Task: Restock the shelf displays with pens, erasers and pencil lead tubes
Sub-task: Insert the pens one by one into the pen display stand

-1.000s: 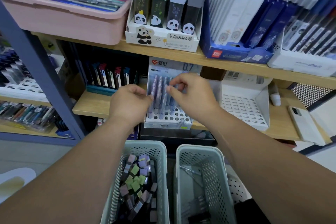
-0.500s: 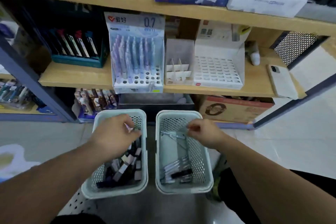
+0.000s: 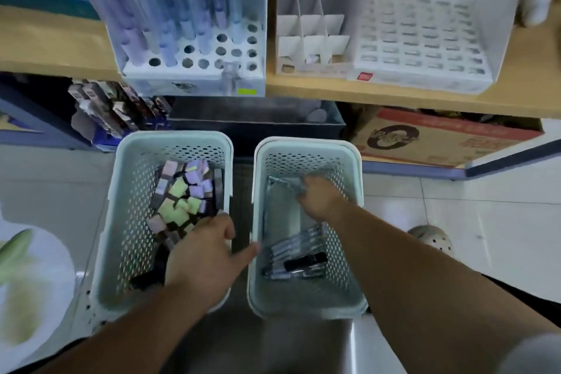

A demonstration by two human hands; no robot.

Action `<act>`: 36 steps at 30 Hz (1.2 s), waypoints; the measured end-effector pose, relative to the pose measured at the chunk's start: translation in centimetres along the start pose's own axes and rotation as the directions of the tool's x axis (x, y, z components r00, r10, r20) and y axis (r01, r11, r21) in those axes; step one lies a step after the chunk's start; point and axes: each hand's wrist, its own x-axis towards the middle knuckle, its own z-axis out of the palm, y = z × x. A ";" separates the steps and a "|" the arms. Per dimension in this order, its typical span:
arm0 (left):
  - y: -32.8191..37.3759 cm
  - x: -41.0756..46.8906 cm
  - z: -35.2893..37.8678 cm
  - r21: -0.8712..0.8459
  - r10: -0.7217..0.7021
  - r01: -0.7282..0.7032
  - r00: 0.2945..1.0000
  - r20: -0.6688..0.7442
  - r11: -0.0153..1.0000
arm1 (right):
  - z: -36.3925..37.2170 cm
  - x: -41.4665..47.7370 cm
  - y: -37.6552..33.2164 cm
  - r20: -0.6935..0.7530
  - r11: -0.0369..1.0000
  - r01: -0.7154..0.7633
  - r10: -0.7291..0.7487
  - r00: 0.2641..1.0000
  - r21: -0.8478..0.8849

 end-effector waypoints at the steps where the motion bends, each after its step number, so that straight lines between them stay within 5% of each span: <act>1: -0.3 -0.1 0.4 0.003 0.014 -0.014 1.000 0.005 1.000 | 0.4 0.9 0.1 0.004 1.000 -0.022 0.022 1.000 0.003; 11: -2.1 -0.4 2.5 -0.058 0.073 -0.076 0.996 -0.044 0.995 | 4.3 2.4 1.3 0.028 0.995 0.011 -0.008 1.000 -0.102; 14: -2.4 -0.6 2.7 -0.101 0.096 -0.102 0.993 -0.063 0.990 | 4.5 0.5 1.4 -0.060 0.998 0.061 -0.063 0.996 -0.021; 21: -2.5 -0.9 2.7 -0.173 0.105 -0.113 0.993 -0.057 0.978 | 6.4 -3.1 1.9 0.344 0.946 0.177 -0.076 0.936 -0.273; 29: -2.7 -2.5 2.4 -0.172 0.100 -0.106 0.994 -0.044 0.979 | 9.3 -3.0 2.1 0.238 0.897 0.184 -0.092 0.967 -0.402; 32: -2.9 -2.1 2.1 -0.209 0.090 -0.098 0.995 -0.045 0.973 | 7.7 -3.6 1.9 0.162 0.935 0.176 -0.131 0.978 -0.308; 36: -1.7 -0.8 1.0 -0.365 -0.002 -0.044 0.992 -0.126 0.930 | 2.9 -5.2 1.1 0.020 0.981 0.191 -0.191 0.981 0.038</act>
